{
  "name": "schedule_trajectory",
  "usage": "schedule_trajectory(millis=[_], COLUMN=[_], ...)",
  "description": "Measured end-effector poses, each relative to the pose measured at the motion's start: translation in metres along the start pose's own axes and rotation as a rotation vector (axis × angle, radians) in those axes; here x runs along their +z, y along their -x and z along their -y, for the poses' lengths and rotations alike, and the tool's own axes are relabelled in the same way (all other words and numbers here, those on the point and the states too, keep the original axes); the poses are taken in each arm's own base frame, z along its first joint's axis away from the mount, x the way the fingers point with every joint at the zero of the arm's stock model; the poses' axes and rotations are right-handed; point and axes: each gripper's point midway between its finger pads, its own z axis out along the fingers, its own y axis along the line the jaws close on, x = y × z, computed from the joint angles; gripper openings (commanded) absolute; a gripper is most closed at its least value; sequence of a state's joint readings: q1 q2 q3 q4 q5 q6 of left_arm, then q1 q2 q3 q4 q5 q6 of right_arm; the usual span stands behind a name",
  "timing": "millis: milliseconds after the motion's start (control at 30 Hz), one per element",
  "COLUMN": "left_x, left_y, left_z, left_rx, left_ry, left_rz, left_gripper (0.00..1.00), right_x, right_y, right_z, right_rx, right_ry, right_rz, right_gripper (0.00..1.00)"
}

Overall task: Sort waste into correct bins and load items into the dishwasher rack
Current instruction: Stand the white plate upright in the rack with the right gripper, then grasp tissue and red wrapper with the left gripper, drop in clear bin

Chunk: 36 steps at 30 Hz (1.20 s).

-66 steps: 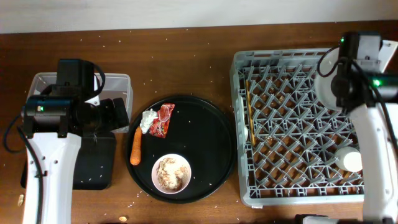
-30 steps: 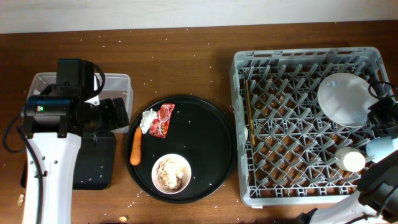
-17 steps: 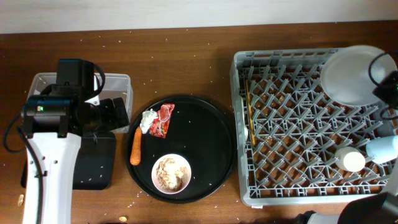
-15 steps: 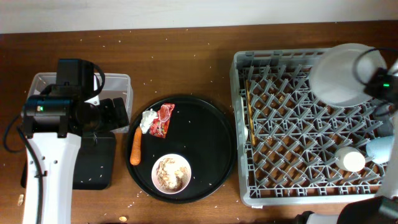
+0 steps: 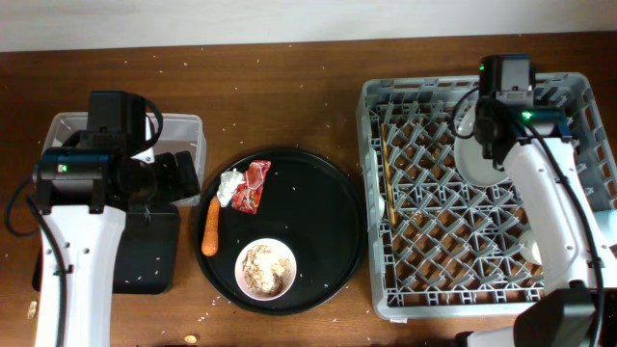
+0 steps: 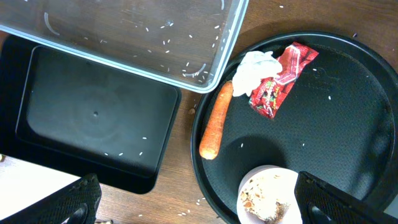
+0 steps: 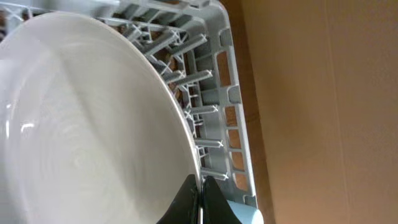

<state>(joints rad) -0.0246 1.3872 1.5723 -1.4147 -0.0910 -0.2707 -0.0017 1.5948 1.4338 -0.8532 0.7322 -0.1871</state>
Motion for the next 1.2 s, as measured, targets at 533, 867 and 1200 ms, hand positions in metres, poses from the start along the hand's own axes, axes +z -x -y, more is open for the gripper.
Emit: schedule_trajectory(millis=[533, 867, 1200], left_x=[-0.002, 0.127, 0.235], left_y=[0.011, -0.025, -0.011], left_z=[0.026, 0.098, 0.096], left_rx=[-0.062, 0.175, 0.3], left_ry=[-0.145, -0.09, 0.096], left_rz=[0.031, -0.014, -0.047], left_gripper=[0.91, 0.84, 0.01], right_x=[-0.192, -0.194, -0.193], right_y=[-0.022, -0.023, -0.023], right_z=[-0.03, -0.033, -0.033], right_rx=[0.442, 0.44, 0.439], right_ry=[0.93, 0.946, 0.948], right_rz=[0.175, 0.169, 0.167], right_gripper=[0.99, 0.99, 0.99])
